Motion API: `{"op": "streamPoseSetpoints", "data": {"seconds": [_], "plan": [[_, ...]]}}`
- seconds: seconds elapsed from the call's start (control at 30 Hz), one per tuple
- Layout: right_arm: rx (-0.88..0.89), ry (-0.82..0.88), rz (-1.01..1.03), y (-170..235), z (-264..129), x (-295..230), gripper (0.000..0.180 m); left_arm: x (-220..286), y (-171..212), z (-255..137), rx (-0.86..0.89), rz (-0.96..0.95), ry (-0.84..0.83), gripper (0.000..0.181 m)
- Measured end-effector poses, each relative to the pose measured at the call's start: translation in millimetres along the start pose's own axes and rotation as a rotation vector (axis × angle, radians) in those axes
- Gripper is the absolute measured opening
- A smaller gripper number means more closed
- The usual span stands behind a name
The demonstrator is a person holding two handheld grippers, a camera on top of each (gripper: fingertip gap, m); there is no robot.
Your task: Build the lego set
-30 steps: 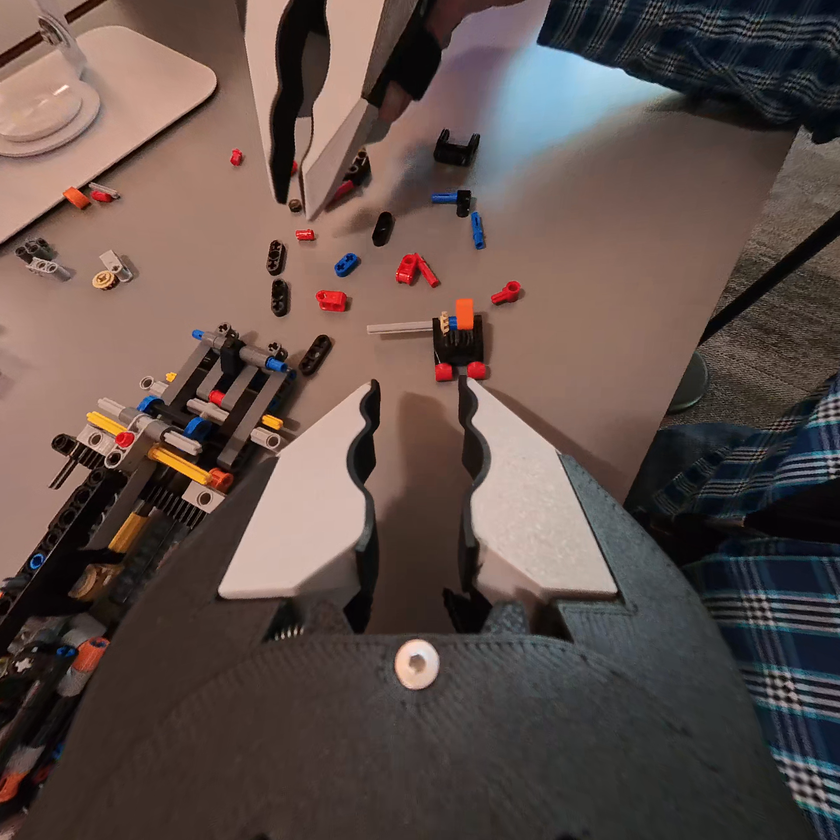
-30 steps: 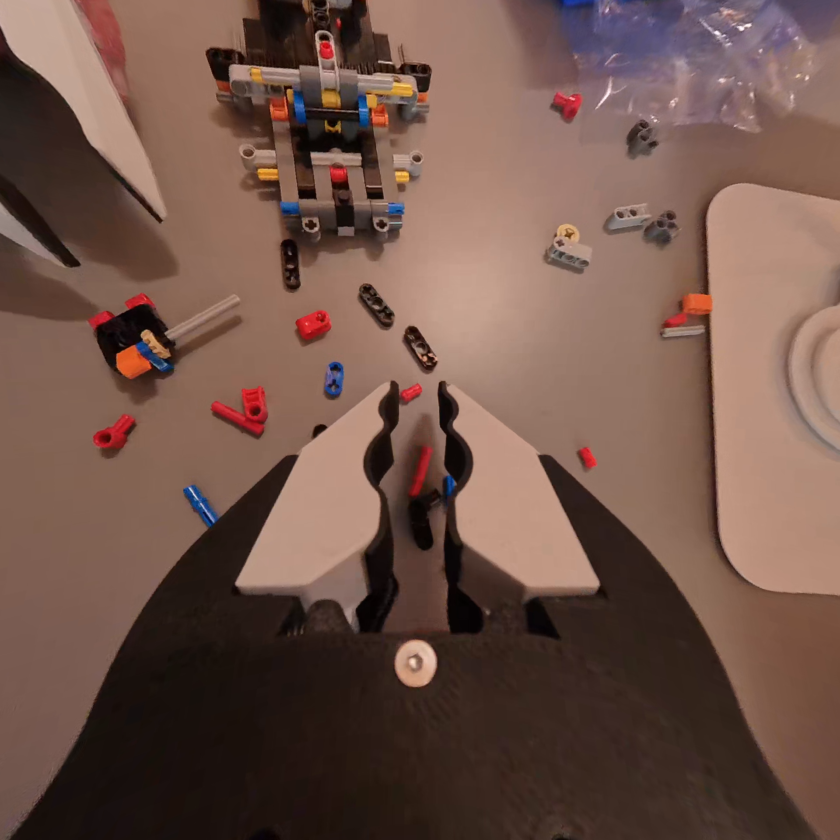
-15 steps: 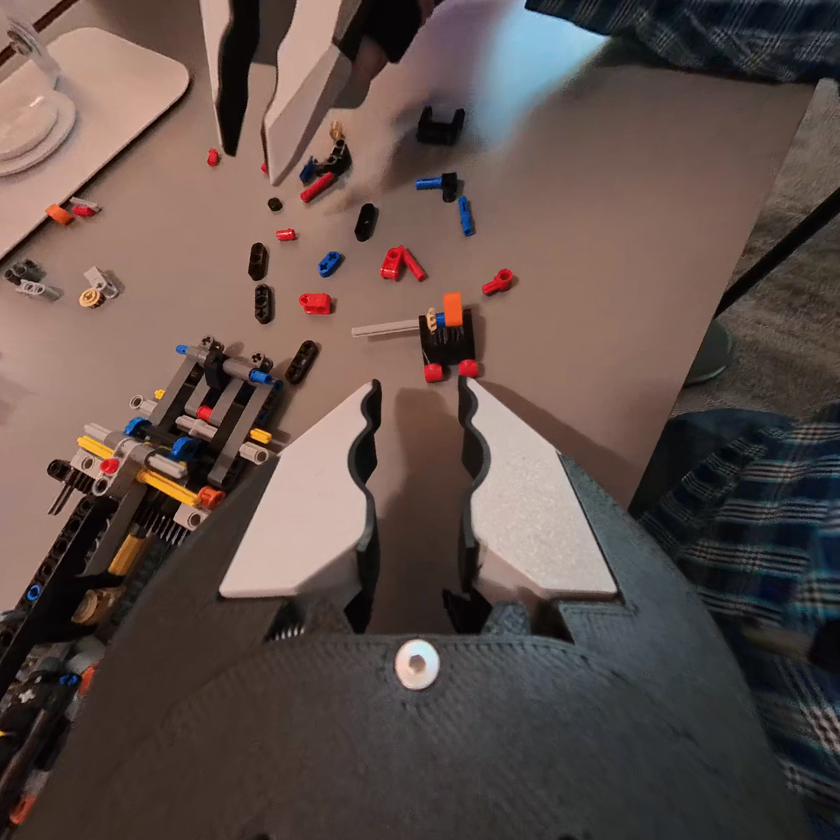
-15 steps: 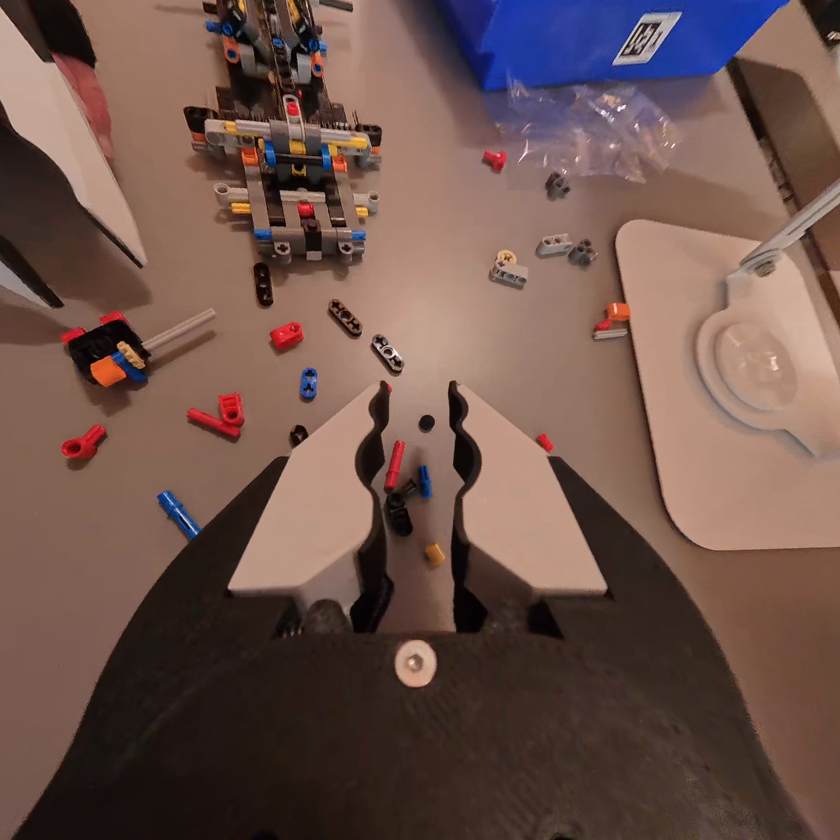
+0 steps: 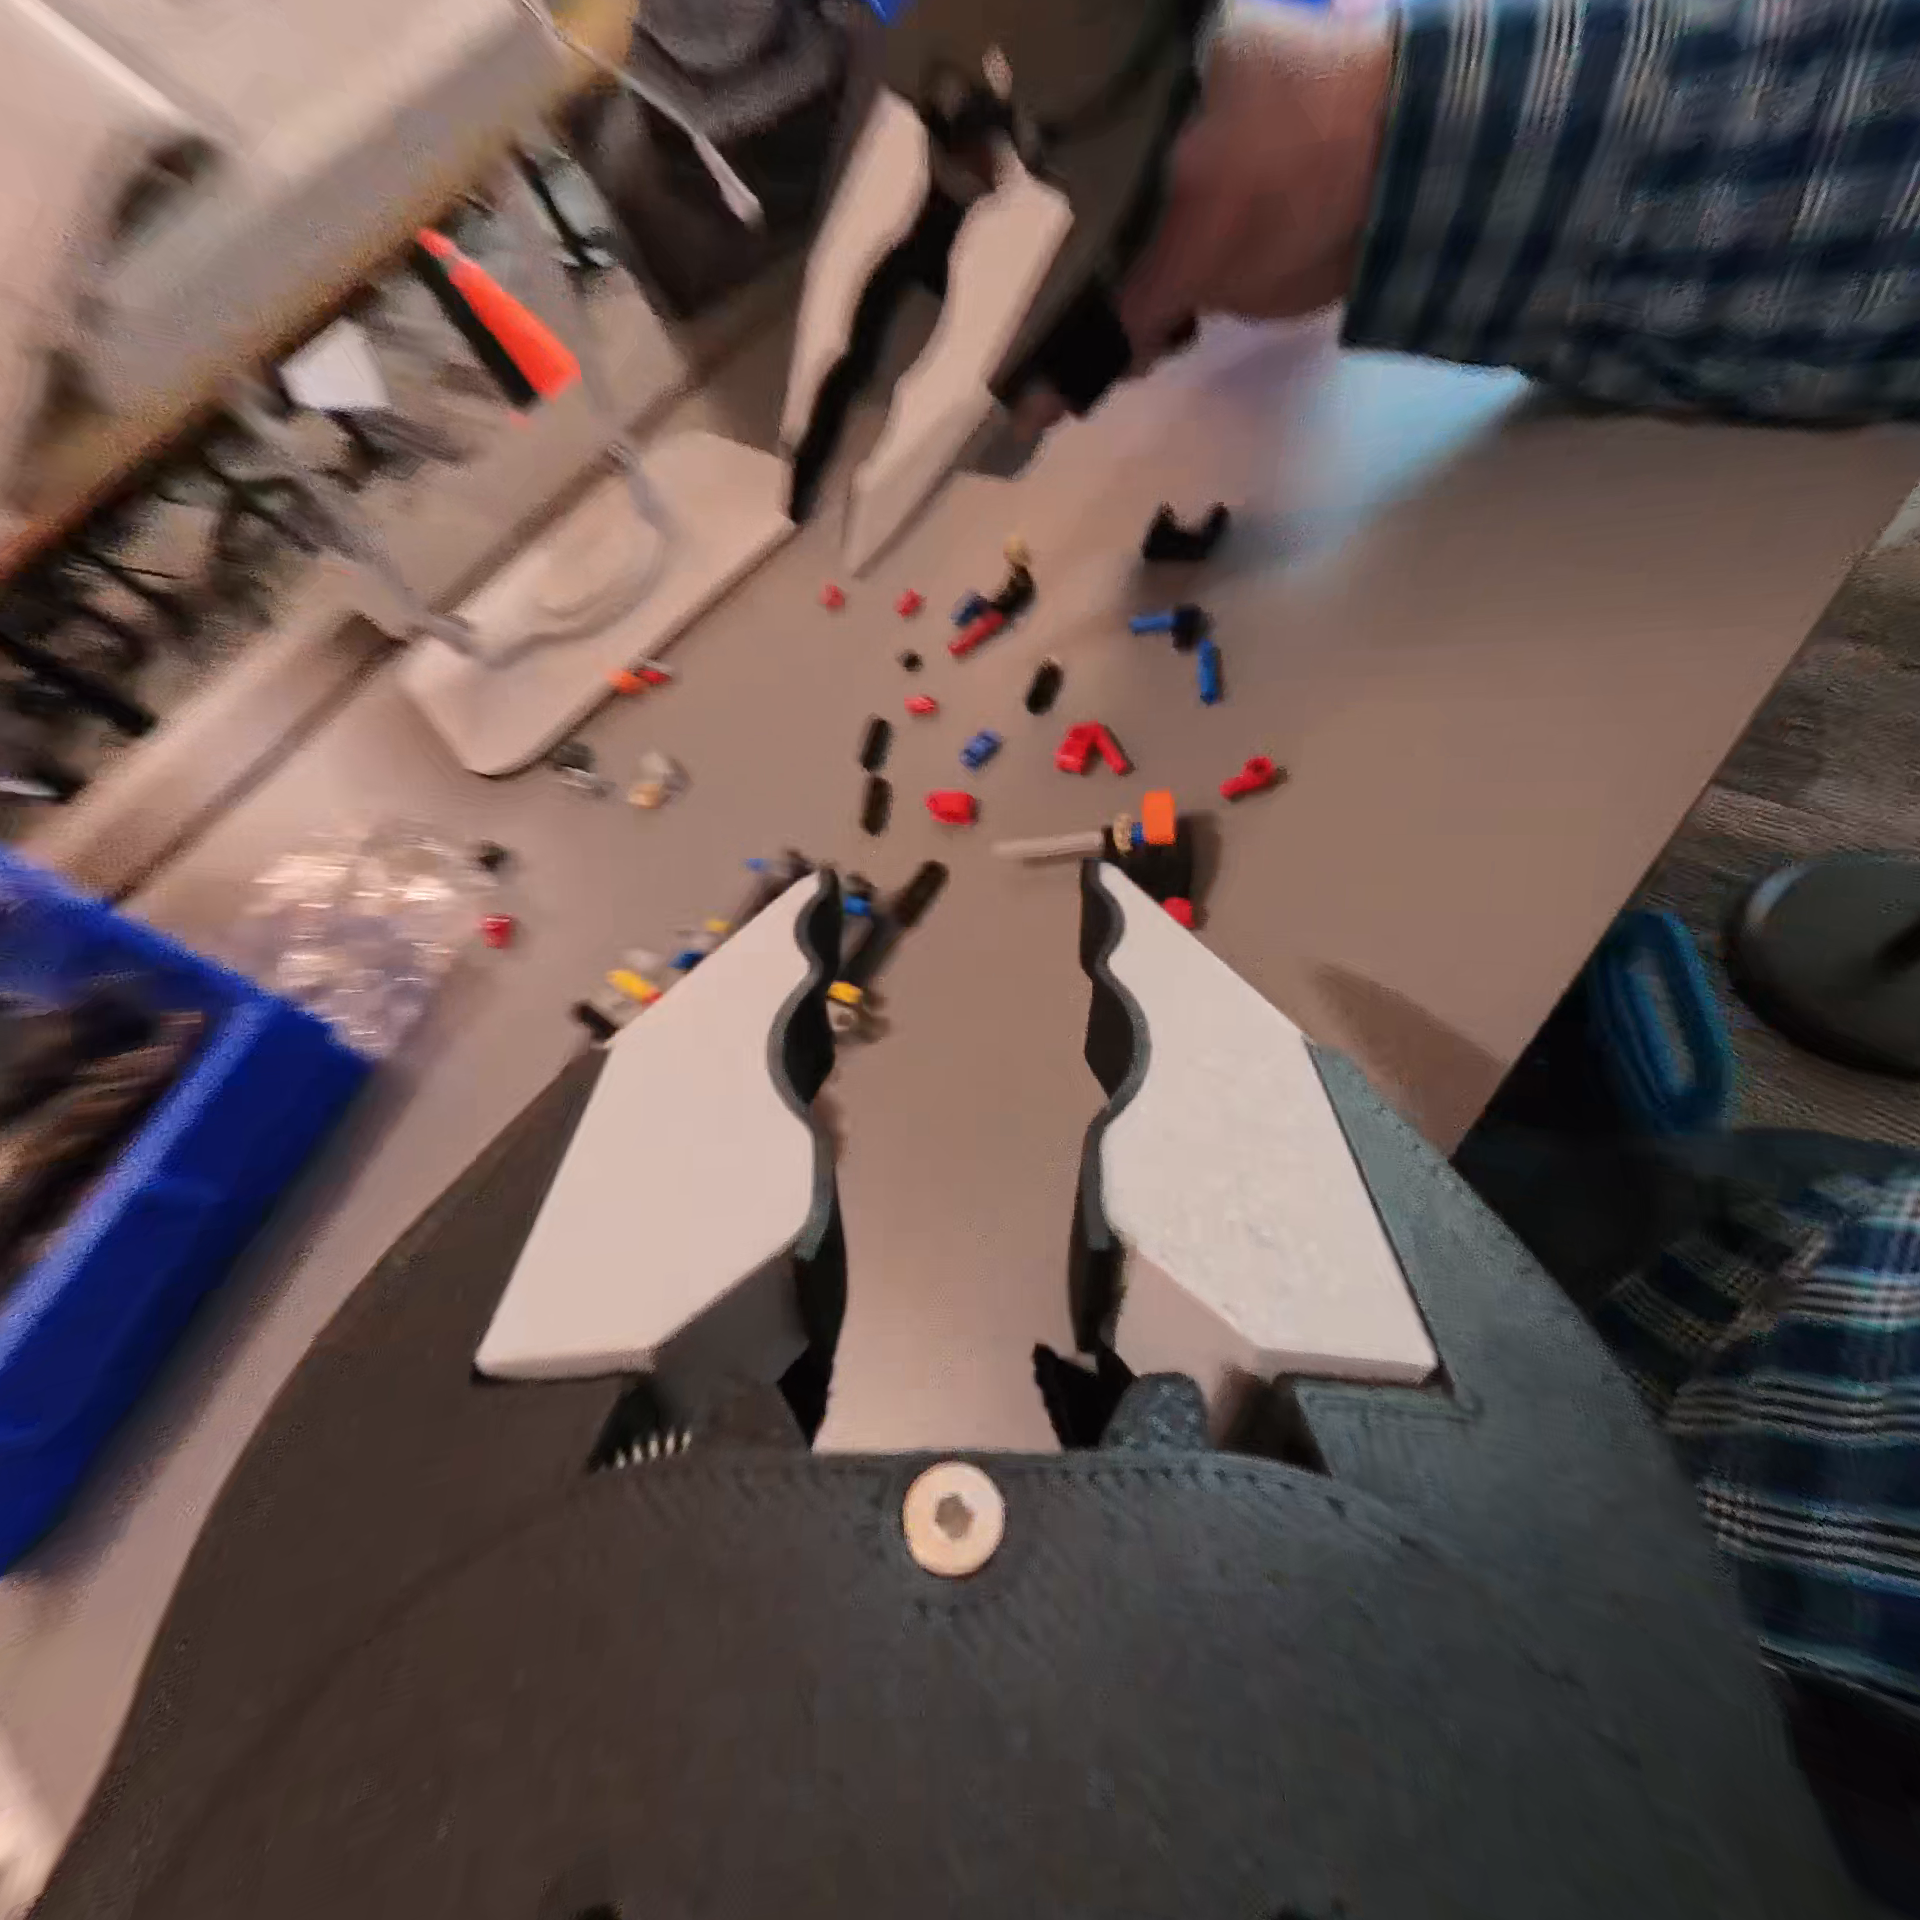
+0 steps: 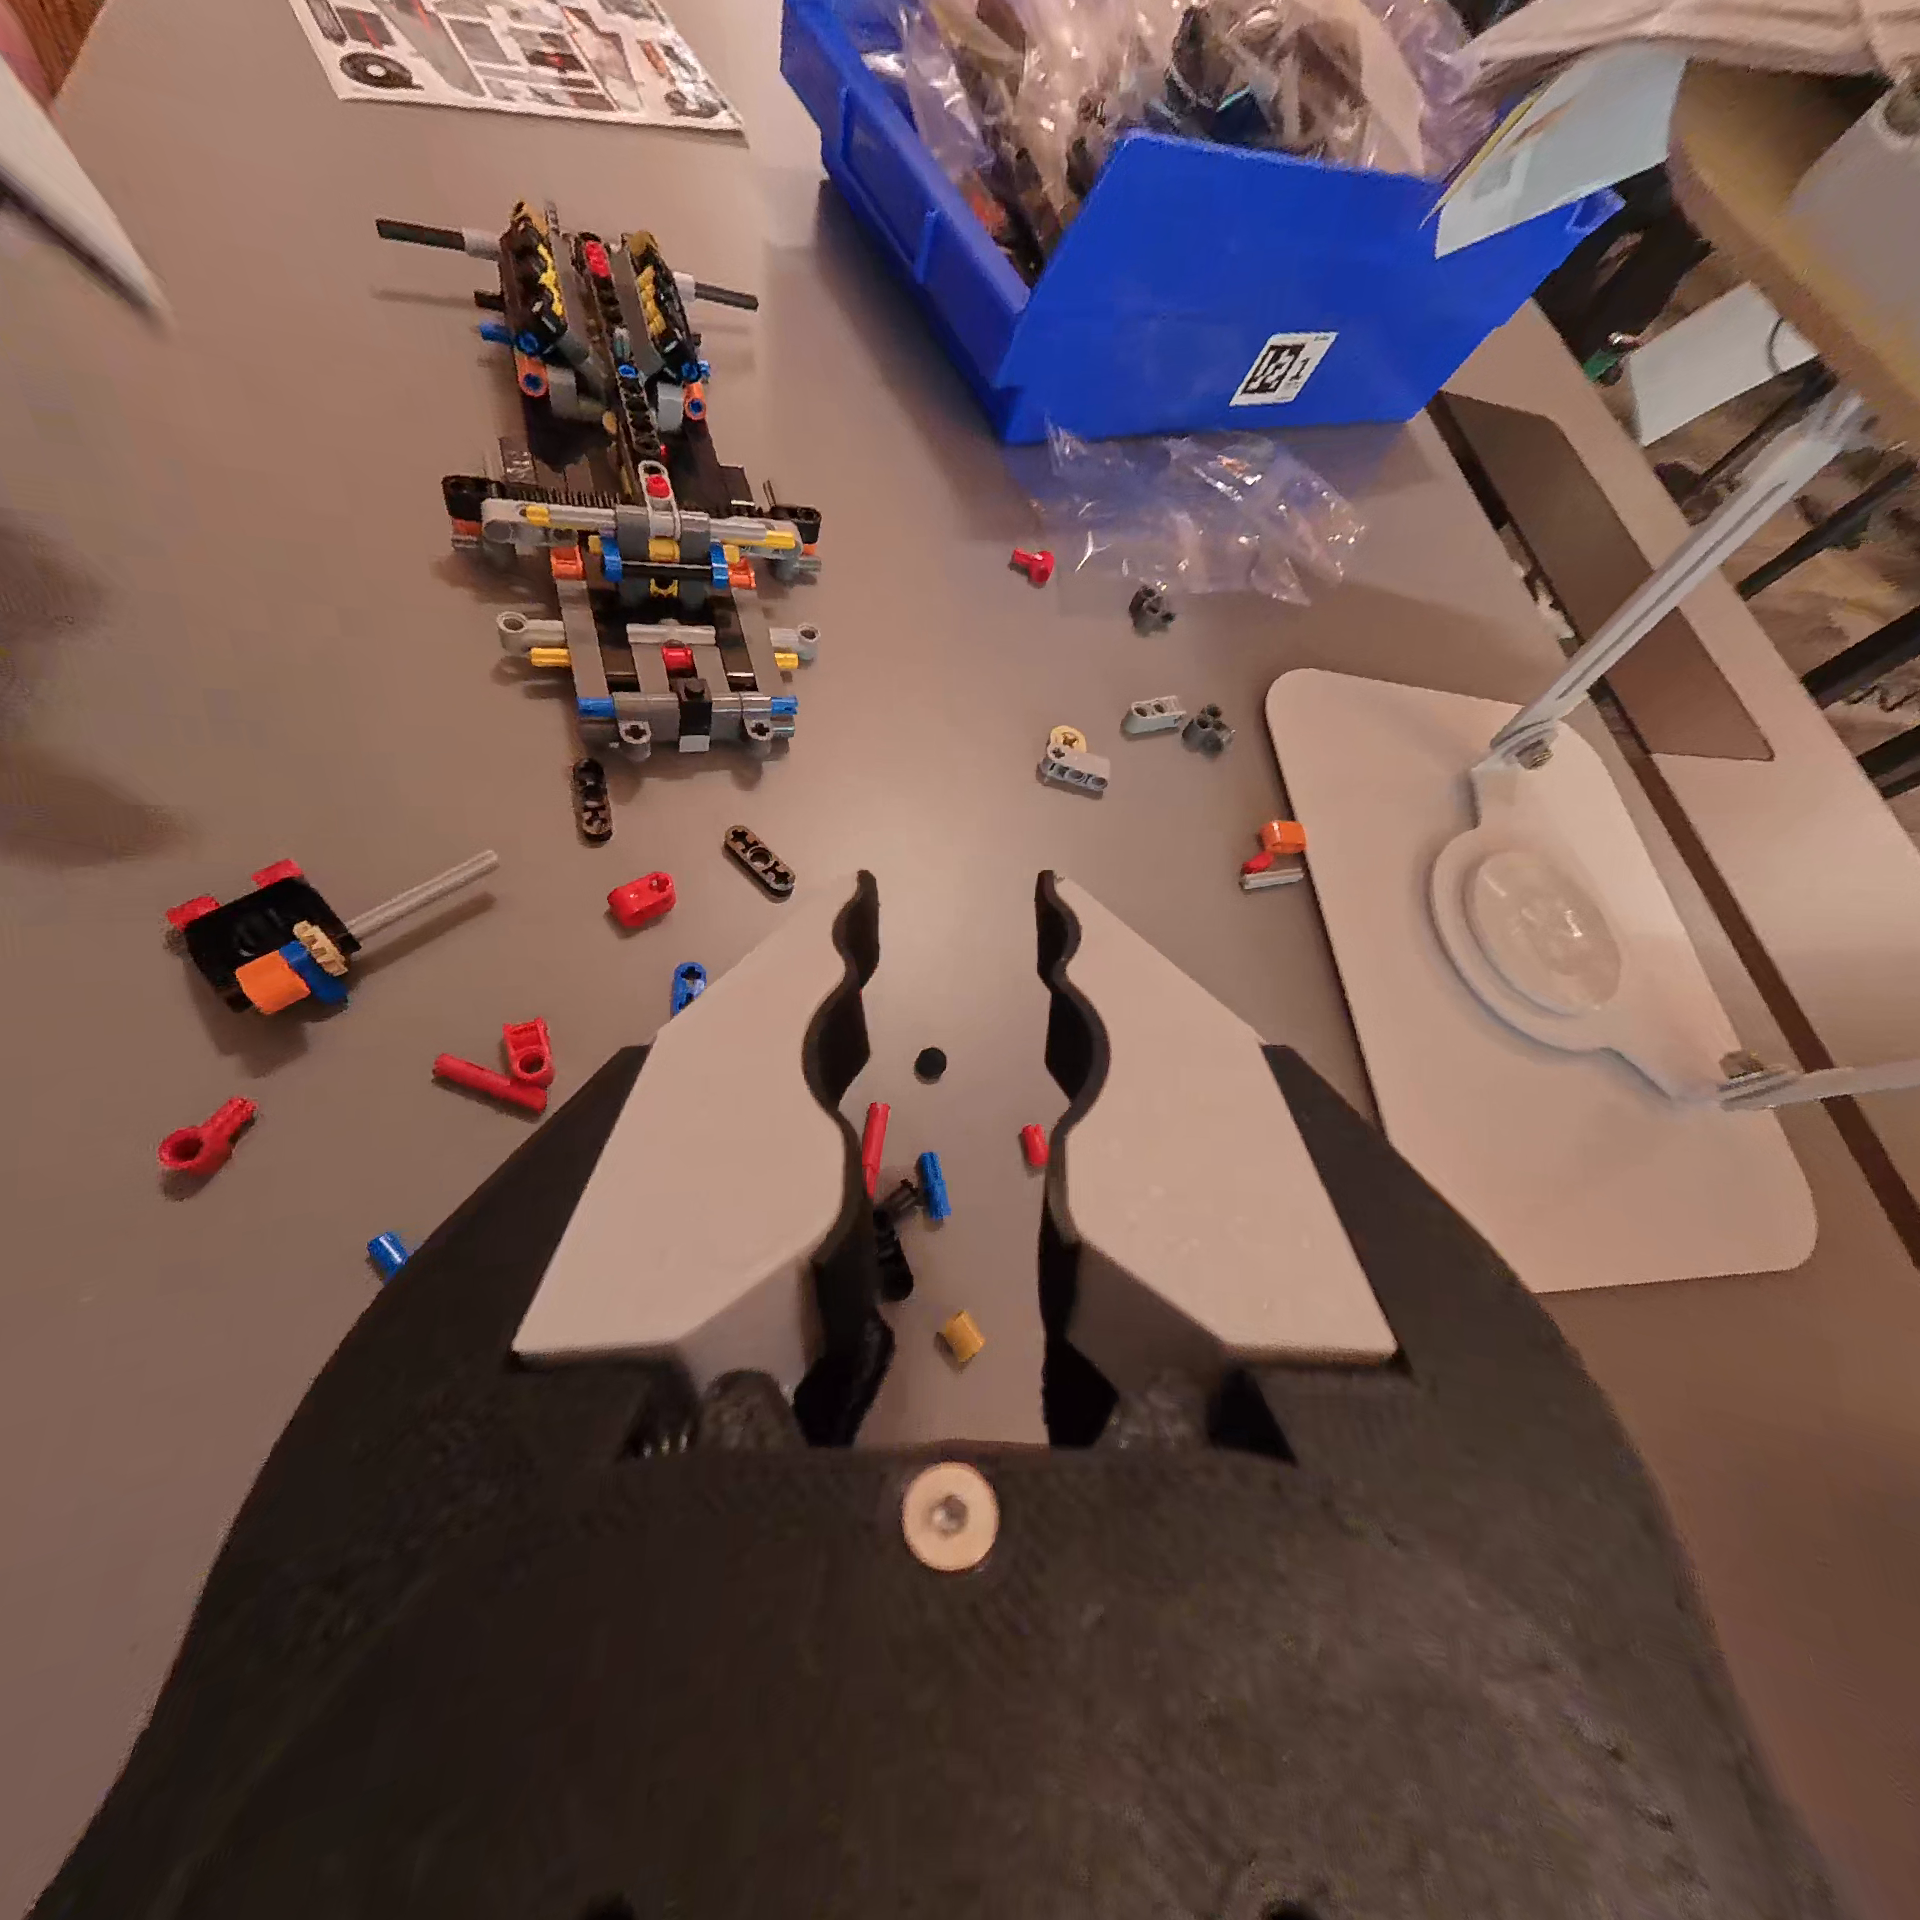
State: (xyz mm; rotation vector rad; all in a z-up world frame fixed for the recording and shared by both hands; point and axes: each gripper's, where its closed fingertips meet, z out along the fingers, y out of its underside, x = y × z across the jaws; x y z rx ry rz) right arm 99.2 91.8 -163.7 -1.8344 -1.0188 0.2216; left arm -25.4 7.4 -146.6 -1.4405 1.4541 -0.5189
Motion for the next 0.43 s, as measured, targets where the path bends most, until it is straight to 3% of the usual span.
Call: {"op": "streamPoseSetpoints", "data": {"seconds": [0.1, 0.2, 0.3, 0.43], "plan": [[0.034, 0.021, -0.007, -4, -3, 3, 0.028, -29, -46, -64, 0.017, -0.032, -0.198, 0.056], [0.076, 0.045, -0.007, -10, -6, 7, 0.028, -68, -89, -166, -0.008, 0.002, -0.545, 0.064], [0.107, 0.074, -0.004, -12, -9, 11, 0.028, -92, -136, -309, -0.028, 0.098, -1.017, 0.072], [0.130, 0.073, 0.007, -13, -9, 10, 0.027, -44, -215, -505, -0.188, 0.477, -1.705, 0.086]]}}
